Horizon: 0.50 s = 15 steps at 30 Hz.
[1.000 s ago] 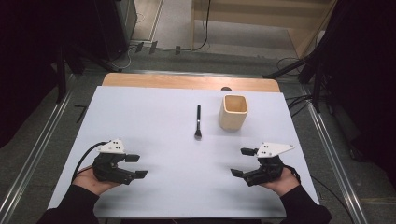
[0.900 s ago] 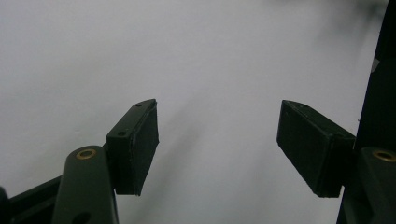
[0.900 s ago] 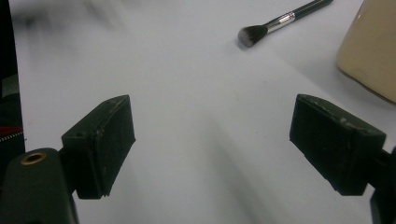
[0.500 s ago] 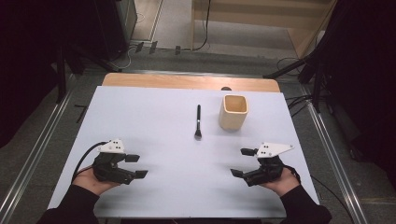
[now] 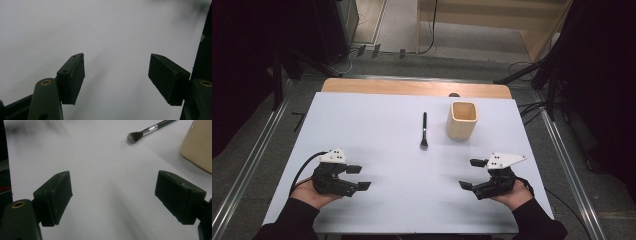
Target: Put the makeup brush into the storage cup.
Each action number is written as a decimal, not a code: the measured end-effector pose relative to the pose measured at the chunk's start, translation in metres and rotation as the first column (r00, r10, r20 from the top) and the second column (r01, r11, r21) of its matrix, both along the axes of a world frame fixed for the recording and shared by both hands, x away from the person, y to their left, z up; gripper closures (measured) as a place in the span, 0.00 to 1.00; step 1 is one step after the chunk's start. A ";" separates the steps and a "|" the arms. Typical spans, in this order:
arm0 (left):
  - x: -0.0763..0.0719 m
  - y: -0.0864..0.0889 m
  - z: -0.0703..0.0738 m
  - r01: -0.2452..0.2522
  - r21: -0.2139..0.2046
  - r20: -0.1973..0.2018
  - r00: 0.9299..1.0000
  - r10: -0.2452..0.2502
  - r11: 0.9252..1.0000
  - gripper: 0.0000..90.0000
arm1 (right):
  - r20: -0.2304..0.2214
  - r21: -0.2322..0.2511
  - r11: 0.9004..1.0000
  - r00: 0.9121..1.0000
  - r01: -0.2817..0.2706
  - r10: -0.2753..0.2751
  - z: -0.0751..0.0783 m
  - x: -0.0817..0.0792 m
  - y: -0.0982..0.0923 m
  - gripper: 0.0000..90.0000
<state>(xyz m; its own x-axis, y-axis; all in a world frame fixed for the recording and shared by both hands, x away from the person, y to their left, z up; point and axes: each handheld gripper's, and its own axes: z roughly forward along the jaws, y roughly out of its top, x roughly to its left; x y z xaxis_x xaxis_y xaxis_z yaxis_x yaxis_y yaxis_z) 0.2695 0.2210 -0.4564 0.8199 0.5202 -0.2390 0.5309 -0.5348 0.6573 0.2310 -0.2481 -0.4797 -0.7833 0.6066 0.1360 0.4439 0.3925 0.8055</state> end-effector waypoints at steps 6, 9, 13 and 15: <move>0.000 -0.001 0.000 0.002 0.003 0.002 1.000 -0.002 1.000 0.33 | -0.005 0.022 0.999 0.999 0.037 -0.037 0.001 0.000 0.000 0.17; 0.000 -0.001 0.000 0.002 0.000 0.001 1.000 -0.002 1.000 0.33 | 0.003 0.028 0.998 0.998 0.064 -0.064 0.003 0.001 0.001 0.16; 0.000 -0.002 0.000 0.008 0.003 -0.002 1.000 -0.008 1.000 0.33 | 0.003 0.030 0.994 0.995 0.103 -0.104 0.004 0.002 0.003 0.16; 0.000 -0.002 0.000 0.014 0.001 -0.005 1.000 -0.014 1.000 0.33 | 0.003 0.038 0.991 0.992 0.125 -0.126 0.006 0.002 0.003 0.16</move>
<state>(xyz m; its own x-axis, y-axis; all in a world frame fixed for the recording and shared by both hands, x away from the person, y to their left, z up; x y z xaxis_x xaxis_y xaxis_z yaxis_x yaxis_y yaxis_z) 0.2693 0.2190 -0.4567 0.8262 0.5085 -0.2428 0.5264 -0.5429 0.6544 0.2329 -0.2447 -0.4733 -0.7020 0.6947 0.1568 0.4834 0.3031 0.8213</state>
